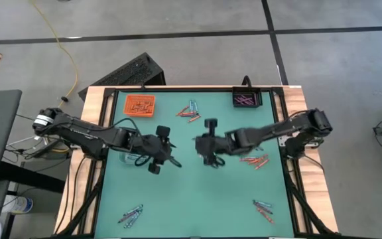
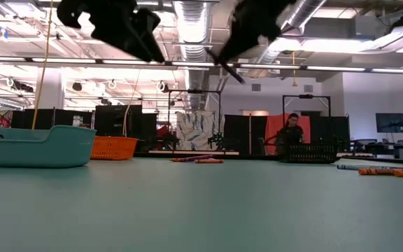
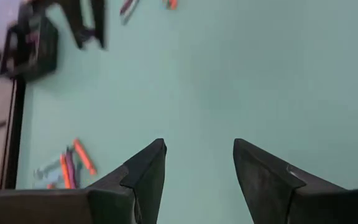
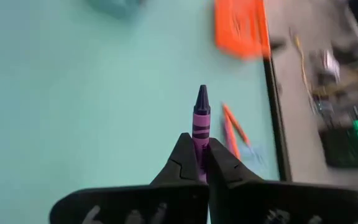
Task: Sort crayons
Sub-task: Put the bottom left purple crayon into the top right black bin, then put the middle right blue crayon into the left blue bin
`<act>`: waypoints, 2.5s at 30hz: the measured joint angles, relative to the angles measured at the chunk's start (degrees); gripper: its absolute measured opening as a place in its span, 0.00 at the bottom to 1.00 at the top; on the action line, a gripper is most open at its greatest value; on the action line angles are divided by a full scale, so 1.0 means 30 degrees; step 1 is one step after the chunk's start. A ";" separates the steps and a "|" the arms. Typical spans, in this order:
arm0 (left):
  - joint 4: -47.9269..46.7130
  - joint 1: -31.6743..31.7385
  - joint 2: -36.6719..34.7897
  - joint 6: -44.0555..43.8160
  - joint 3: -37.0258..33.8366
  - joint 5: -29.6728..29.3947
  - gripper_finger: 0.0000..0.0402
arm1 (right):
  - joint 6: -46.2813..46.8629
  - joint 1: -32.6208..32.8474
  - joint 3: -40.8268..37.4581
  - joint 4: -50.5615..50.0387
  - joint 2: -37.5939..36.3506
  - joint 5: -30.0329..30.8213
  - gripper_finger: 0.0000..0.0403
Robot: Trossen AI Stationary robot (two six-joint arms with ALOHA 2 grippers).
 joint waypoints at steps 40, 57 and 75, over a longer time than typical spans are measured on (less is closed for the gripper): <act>-0.2006 0.0836 0.0000 -0.1499 -0.0002 0.1275 0.44 | -0.8464 -2.1220 -0.1556 -0.5642 -0.0022 -1.0214 0.00; -0.2242 0.0836 0.0000 -0.1980 -0.0002 0.1649 0.44 | -0.9632 -2.1620 -0.3475 -0.3619 -0.0007 -0.9623 0.11; -0.3136 0.0836 0.0000 -0.3233 -0.0009 0.2118 0.44 | -0.5299 -2.0359 -0.2127 -0.4780 -0.0015 -1.0236 0.47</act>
